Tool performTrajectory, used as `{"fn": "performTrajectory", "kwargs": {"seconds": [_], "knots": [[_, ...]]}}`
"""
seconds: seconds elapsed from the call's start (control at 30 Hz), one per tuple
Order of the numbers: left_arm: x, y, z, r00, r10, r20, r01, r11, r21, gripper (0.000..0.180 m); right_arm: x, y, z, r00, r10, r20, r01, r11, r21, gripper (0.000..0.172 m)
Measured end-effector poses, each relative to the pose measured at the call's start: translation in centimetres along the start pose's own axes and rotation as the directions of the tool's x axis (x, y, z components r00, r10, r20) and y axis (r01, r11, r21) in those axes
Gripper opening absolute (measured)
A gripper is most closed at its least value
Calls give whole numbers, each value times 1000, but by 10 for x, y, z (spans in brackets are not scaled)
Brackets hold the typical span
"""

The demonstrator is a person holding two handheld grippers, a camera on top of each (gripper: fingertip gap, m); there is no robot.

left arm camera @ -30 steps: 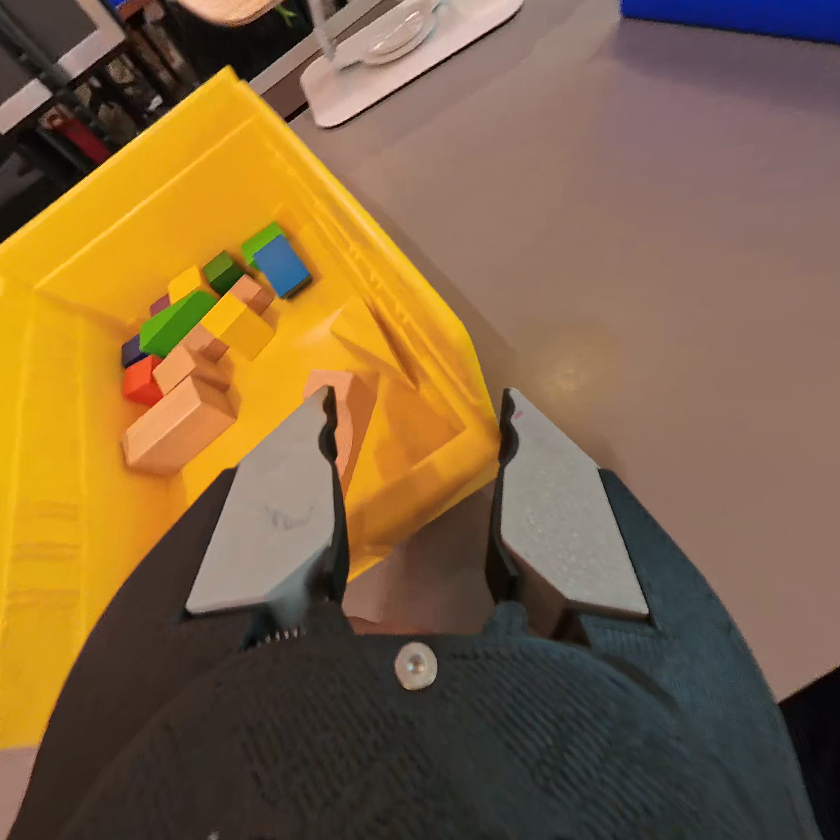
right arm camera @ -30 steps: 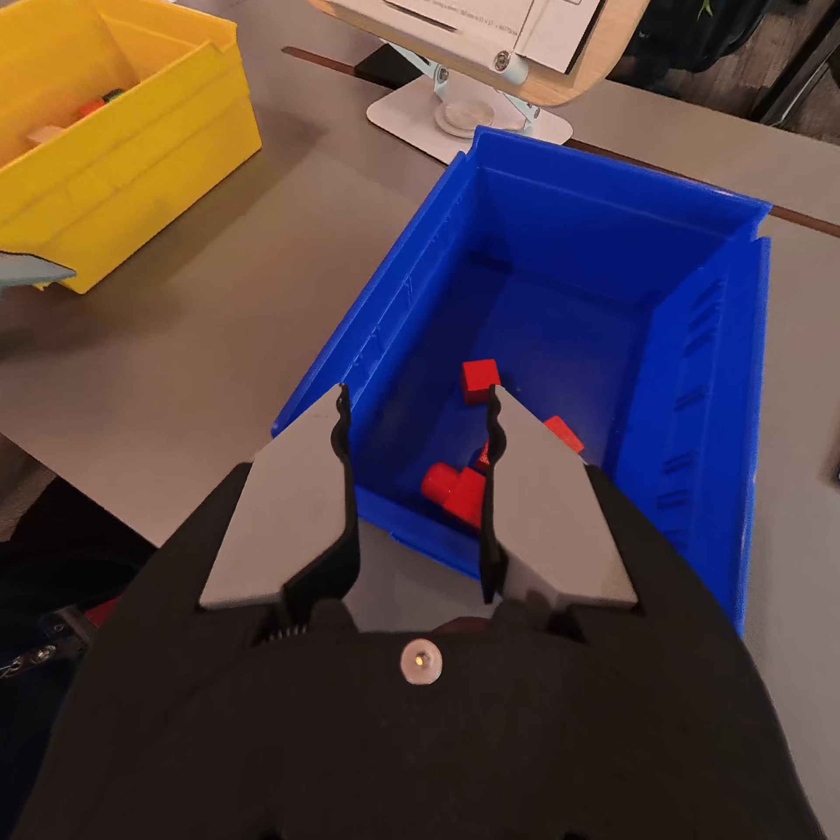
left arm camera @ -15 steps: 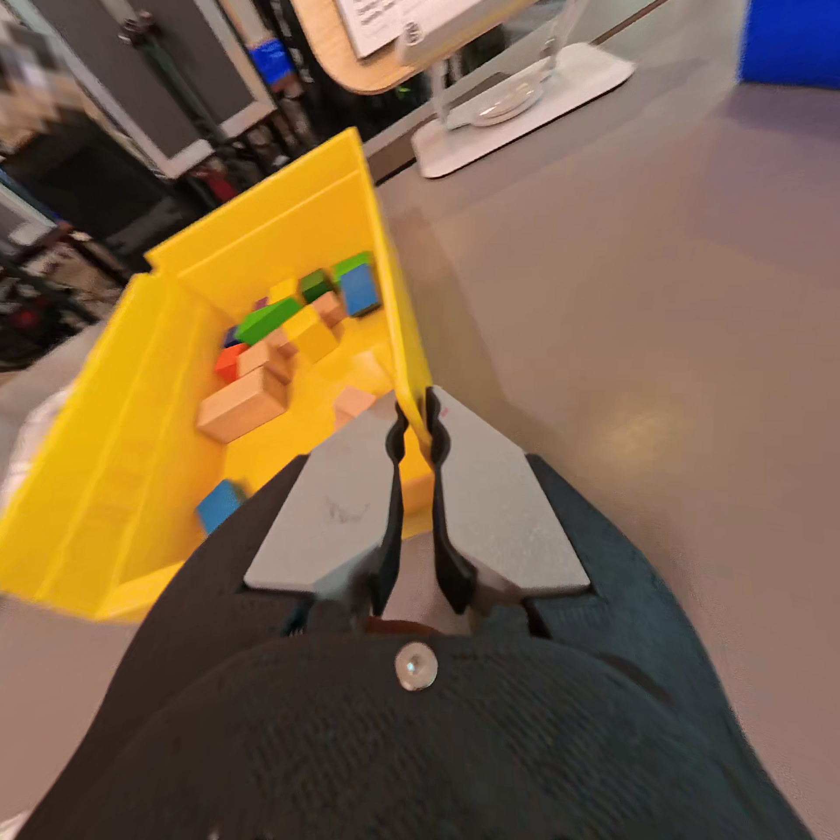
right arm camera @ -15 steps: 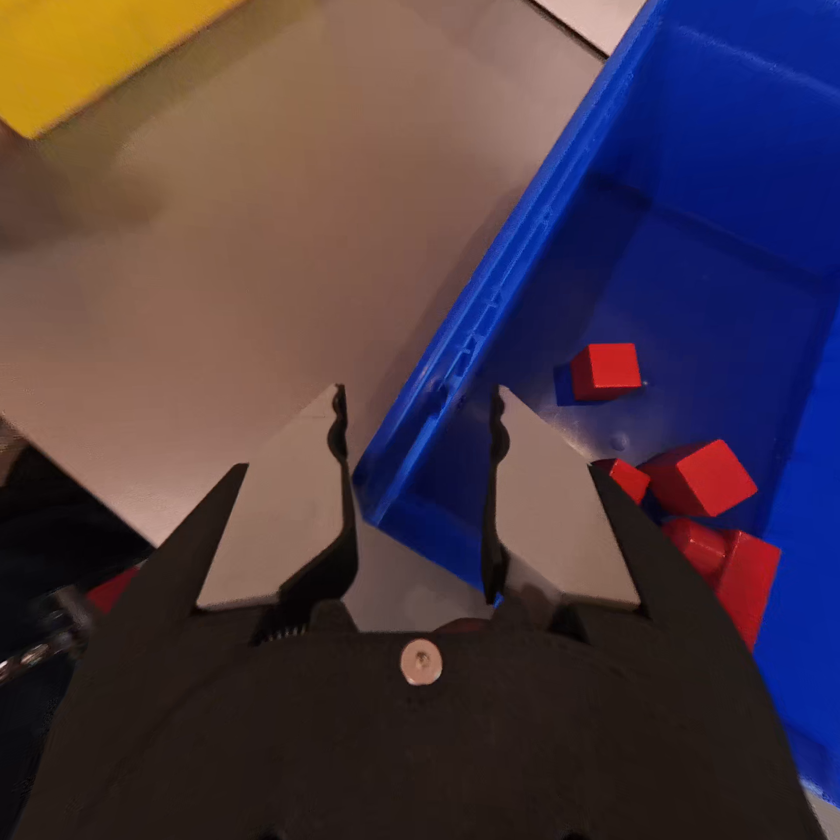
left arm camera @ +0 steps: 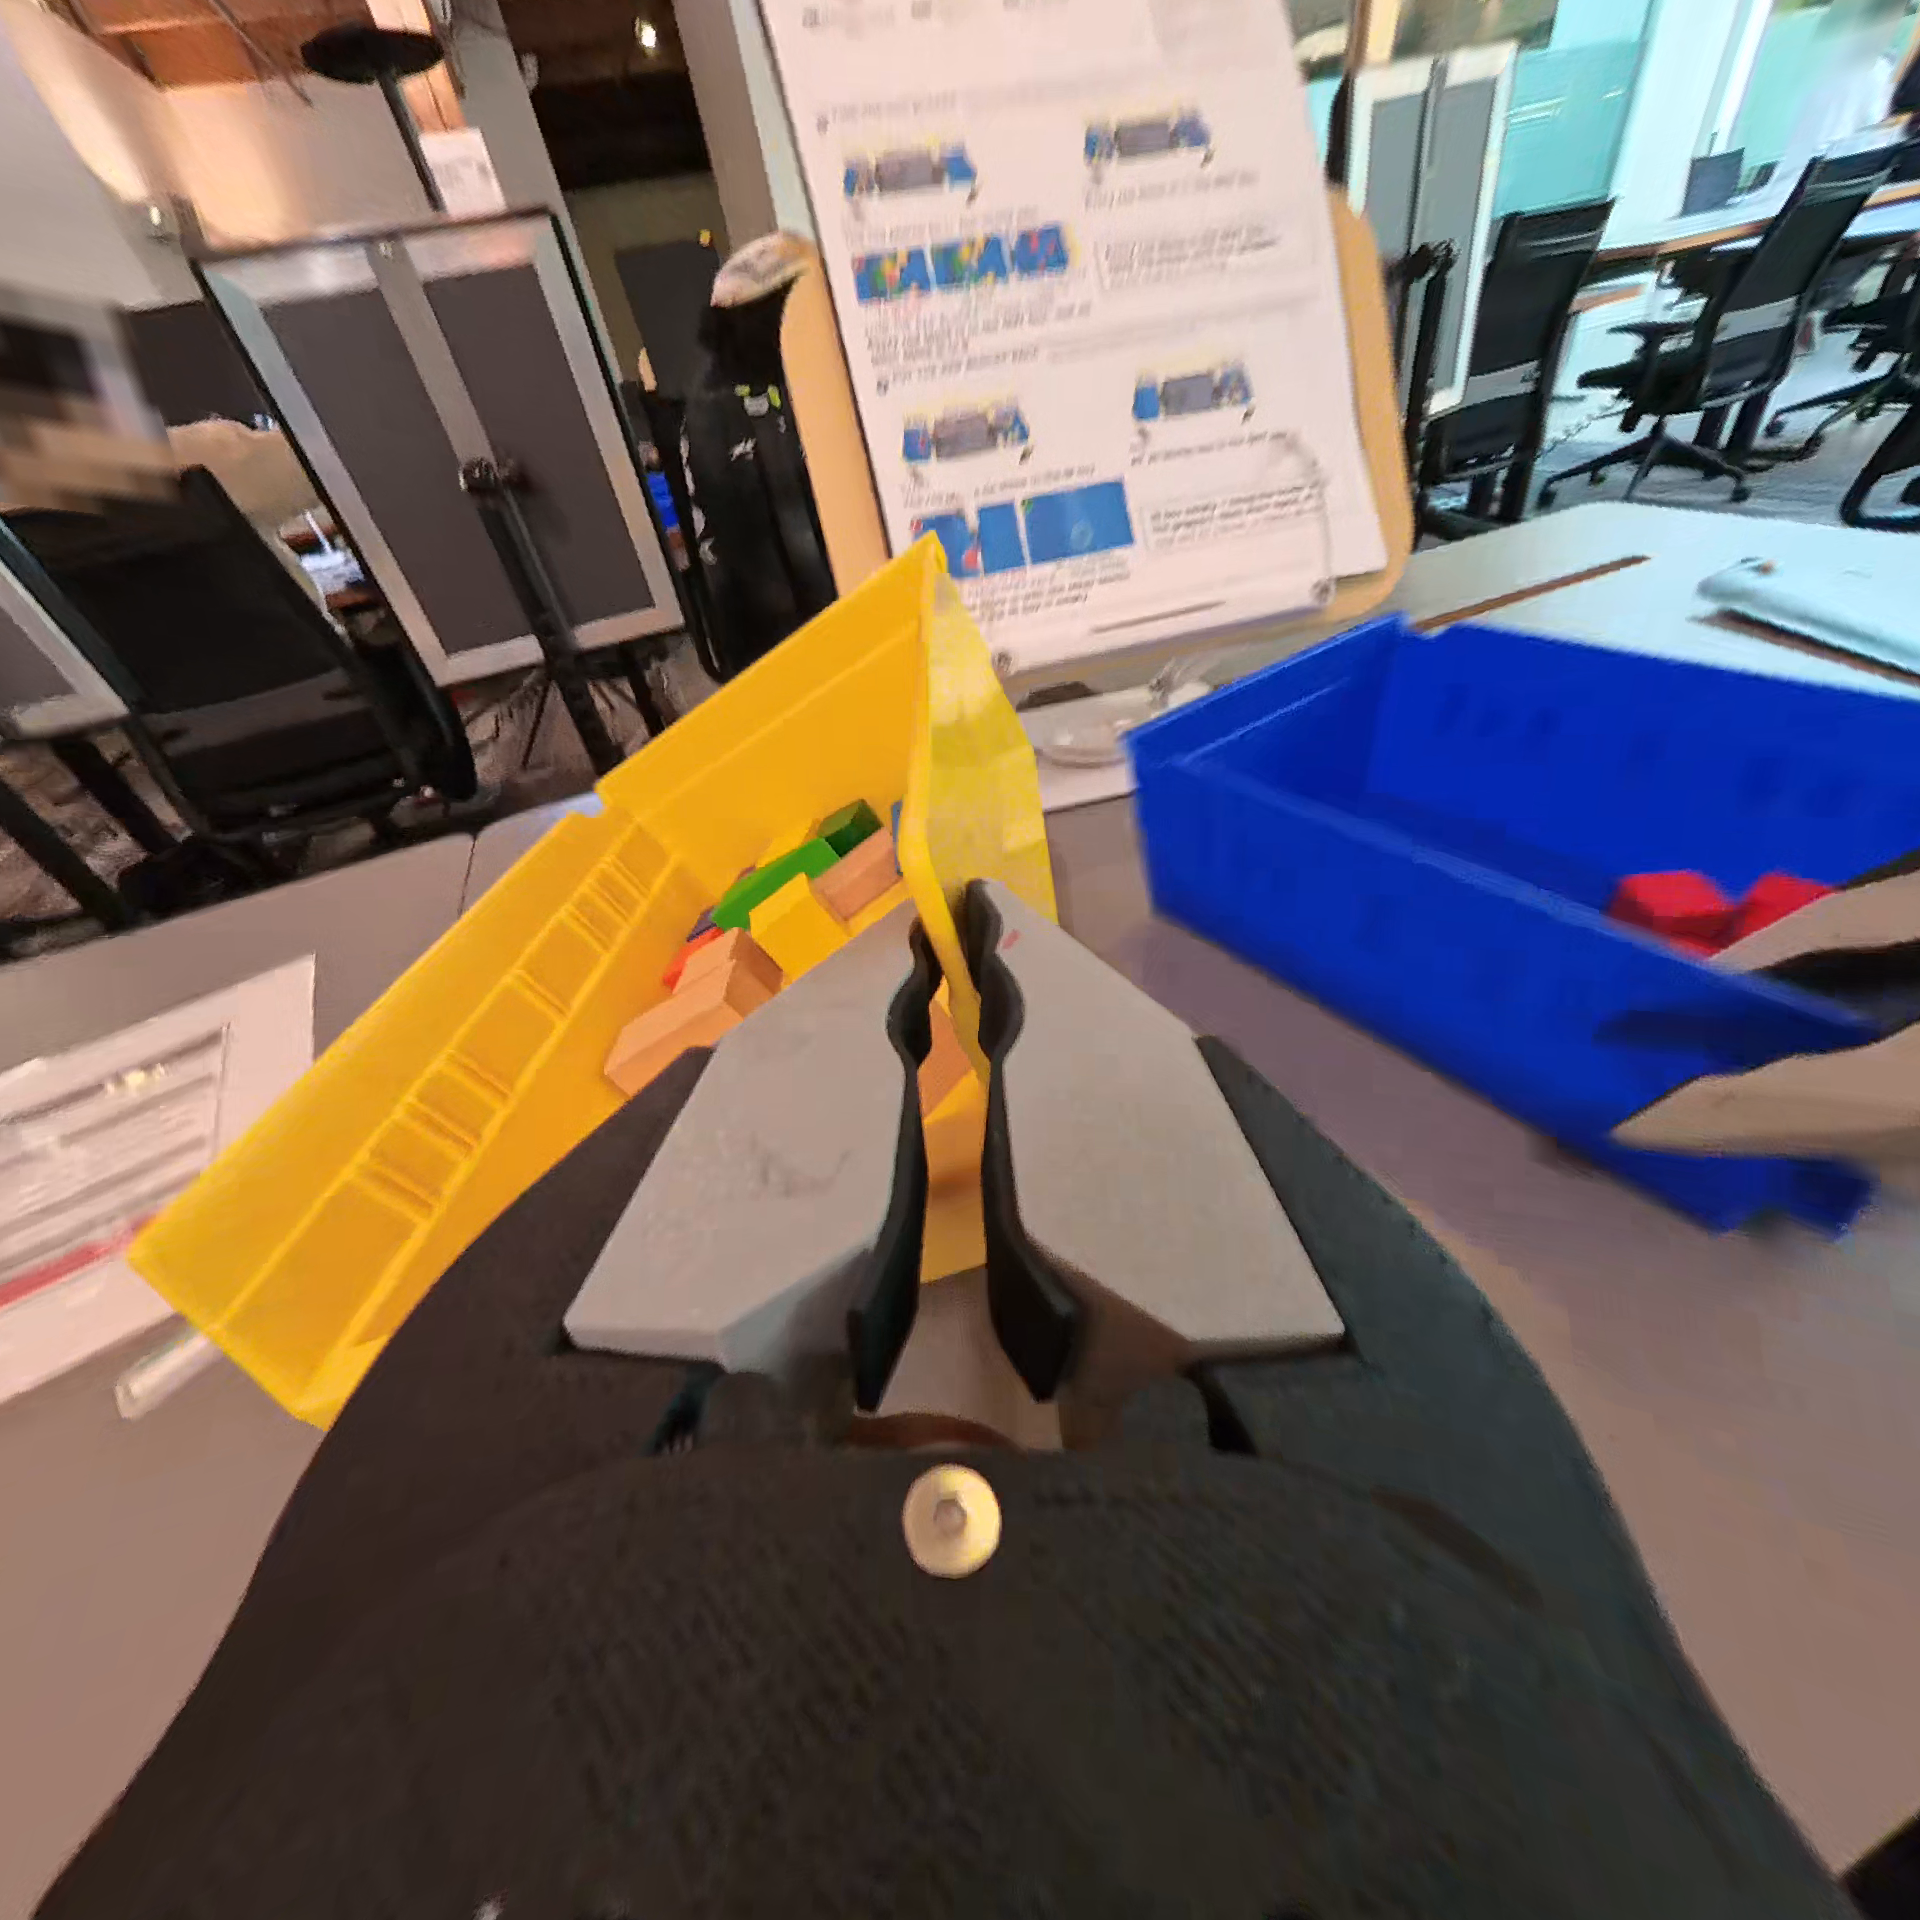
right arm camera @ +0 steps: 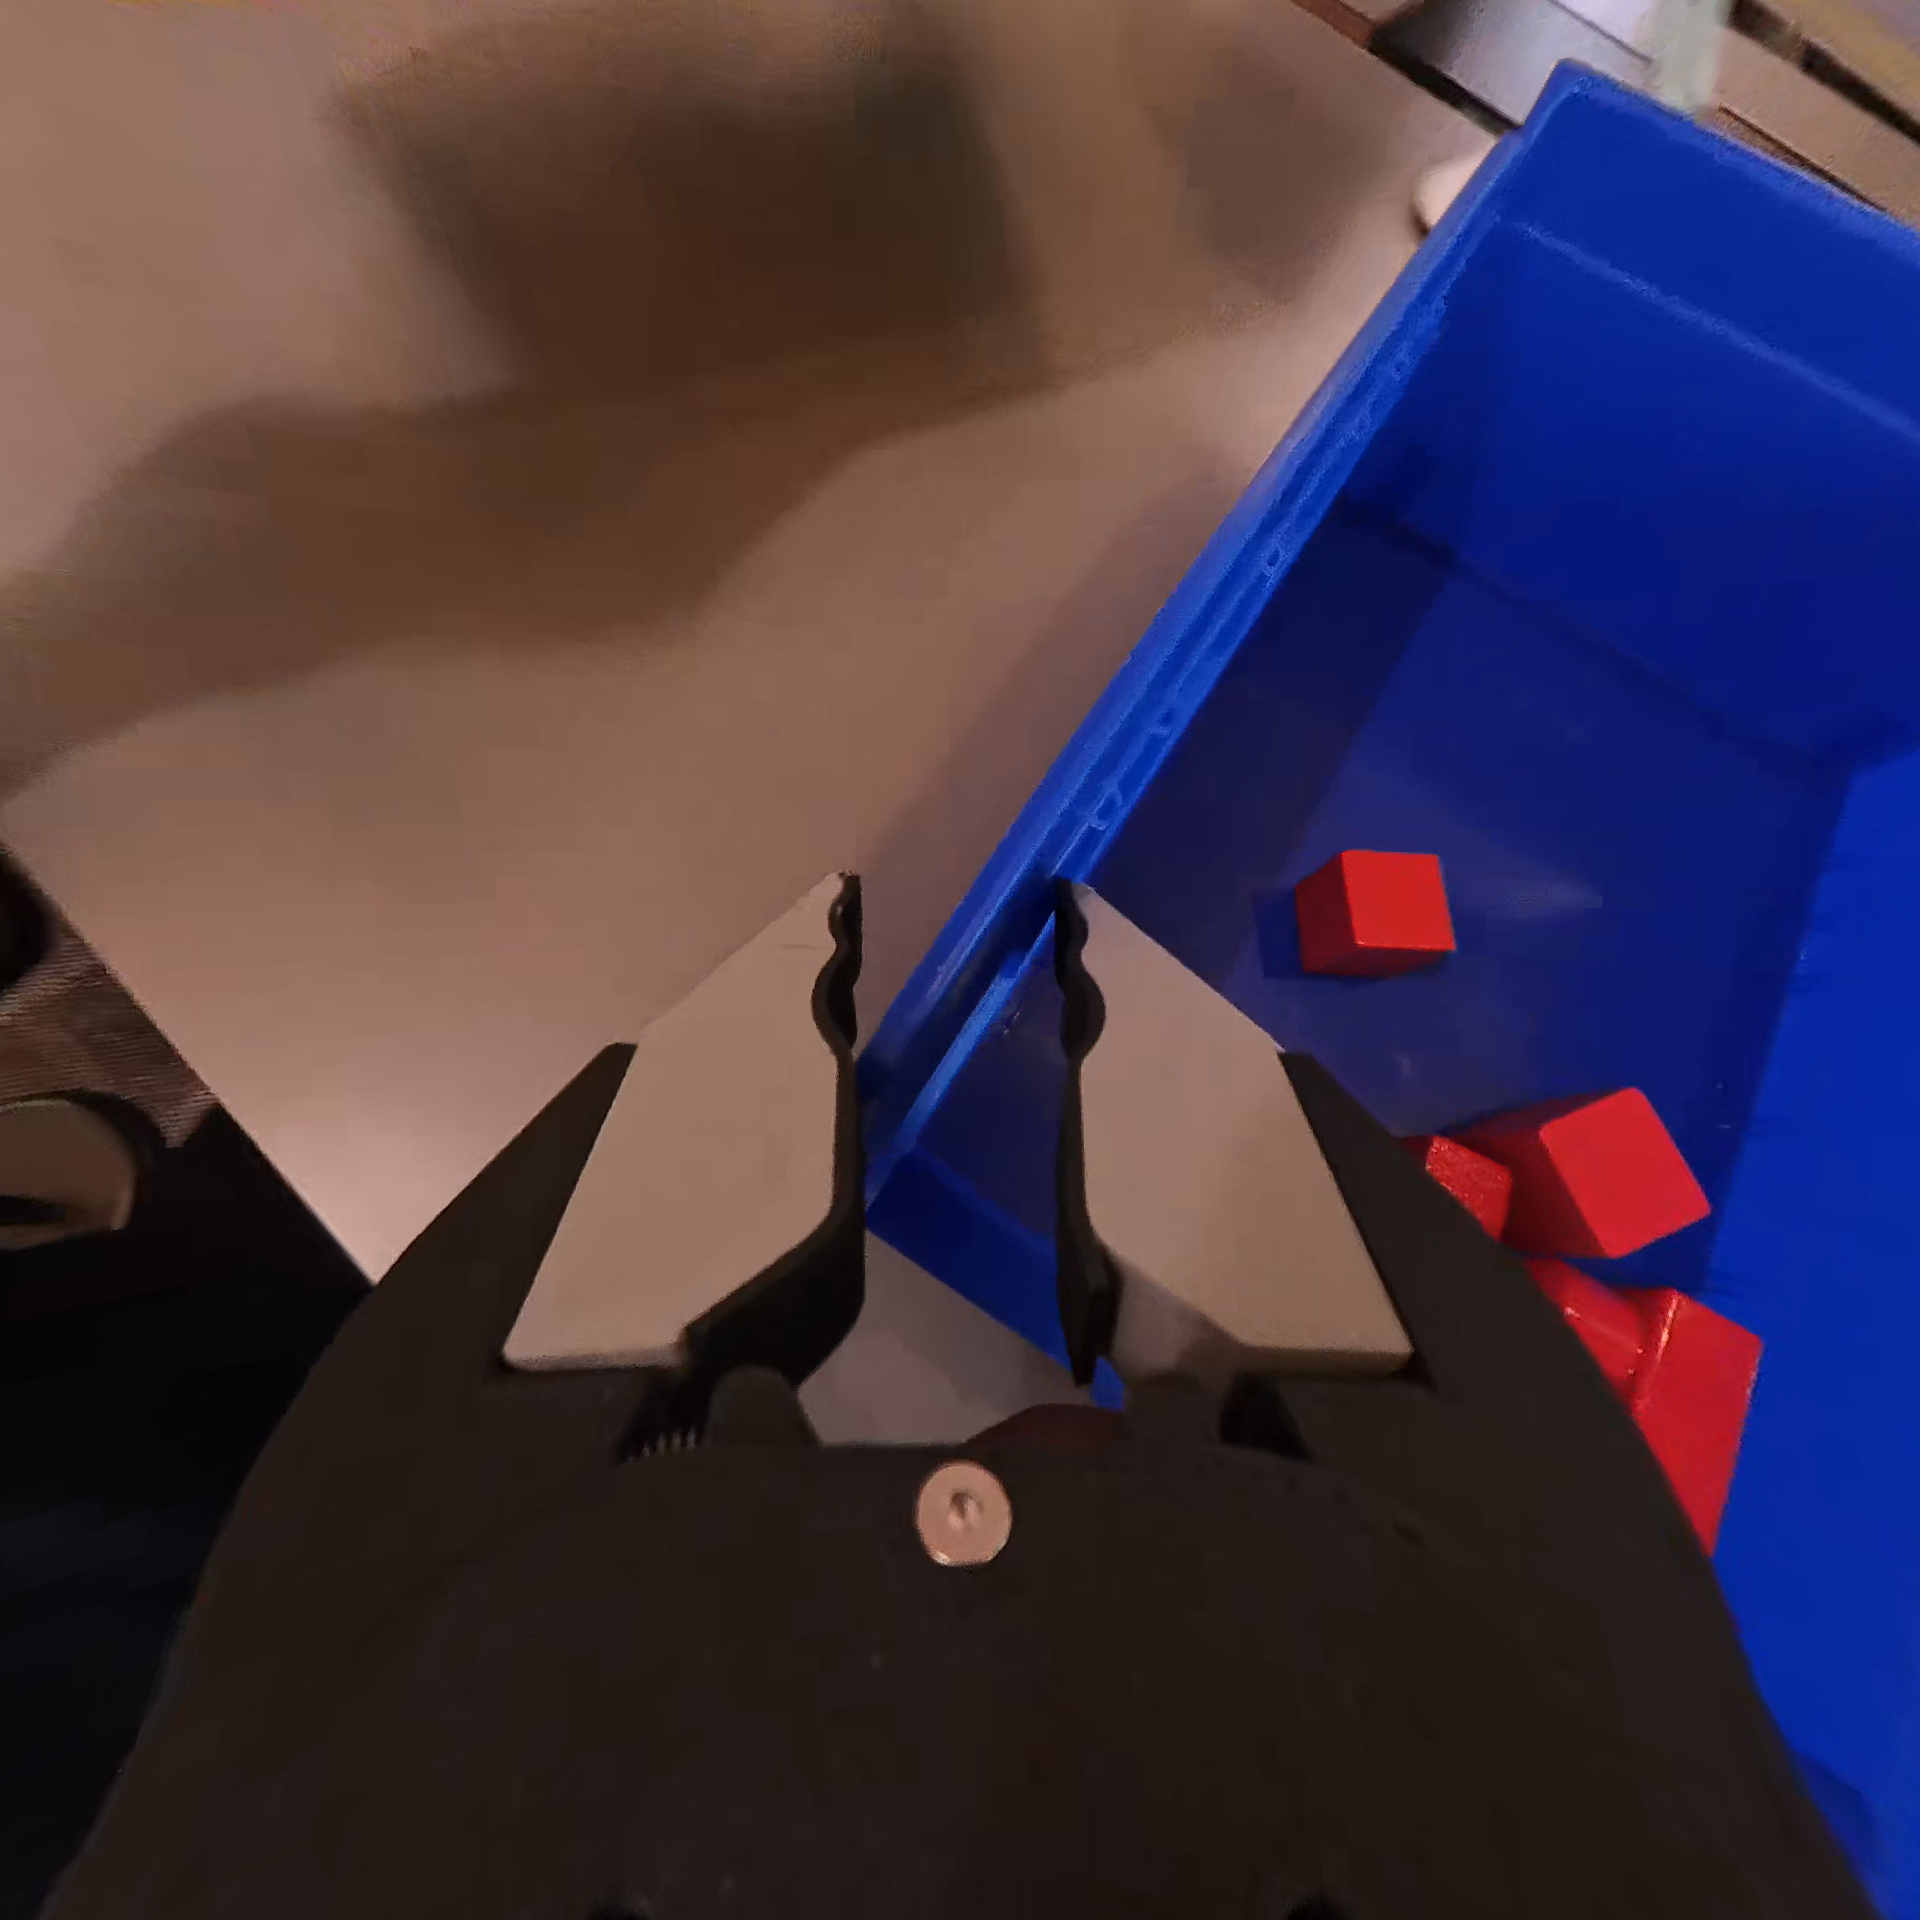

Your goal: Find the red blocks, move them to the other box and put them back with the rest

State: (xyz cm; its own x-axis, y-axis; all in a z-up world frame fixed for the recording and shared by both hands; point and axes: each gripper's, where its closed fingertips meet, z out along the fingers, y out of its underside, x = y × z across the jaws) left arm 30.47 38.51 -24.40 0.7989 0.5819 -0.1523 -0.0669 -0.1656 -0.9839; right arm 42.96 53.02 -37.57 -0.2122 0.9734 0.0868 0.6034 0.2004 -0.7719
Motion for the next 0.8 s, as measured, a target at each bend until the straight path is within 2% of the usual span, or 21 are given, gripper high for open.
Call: {"fn": "performTrajectory", "kwargs": {"seconds": [0.13, 0.2, 0.27, 0.33, 0.47, 0.6, 0.7, 0.8], "knots": [[9, -55, -14, 995, 97, 25, -99, 991, 94, 3, -57, -38, 38, 993, -22, 117, 16, 999, 48, 44], [17, -79, -18, 993, 122, -7, -120, 987, 109, 3, -83, -59, 47, 981, -11, 191, -9, 995, 102, 47], [21, -91, -16, 984, 179, 7, -178, 976, 127, 3, -100, -76, 40, 969, -14, 245, -25, 987, 156, 43], [23, -95, -13, 984, 178, -2, -175, 972, 157, 3, -103, -87, 16, 965, -40, 260, -23, 971, 237, 40], [29, -99, -19, 985, 174, -6, -169, 965, 200, 3, -75, -81, -34, 968, -27, 250, -55, 947, 315, 35], [44, -103, -23, 971, 240, 9, -237, 951, 199, 3, -15, -60, -67, 989, 29, 143, -76, 941, 329, 35], [49, -108, -26, 970, 243, -6, -236, 948, 213, 3, 37, -34, -76, 991, 116, 72, -132, 943, 305, 31], [53, -113, -29, 967, 256, -11, -247, 943, 224, 3, 66, -7, -74, 971, 216, 107, -236, 940, 247, 36]]}}
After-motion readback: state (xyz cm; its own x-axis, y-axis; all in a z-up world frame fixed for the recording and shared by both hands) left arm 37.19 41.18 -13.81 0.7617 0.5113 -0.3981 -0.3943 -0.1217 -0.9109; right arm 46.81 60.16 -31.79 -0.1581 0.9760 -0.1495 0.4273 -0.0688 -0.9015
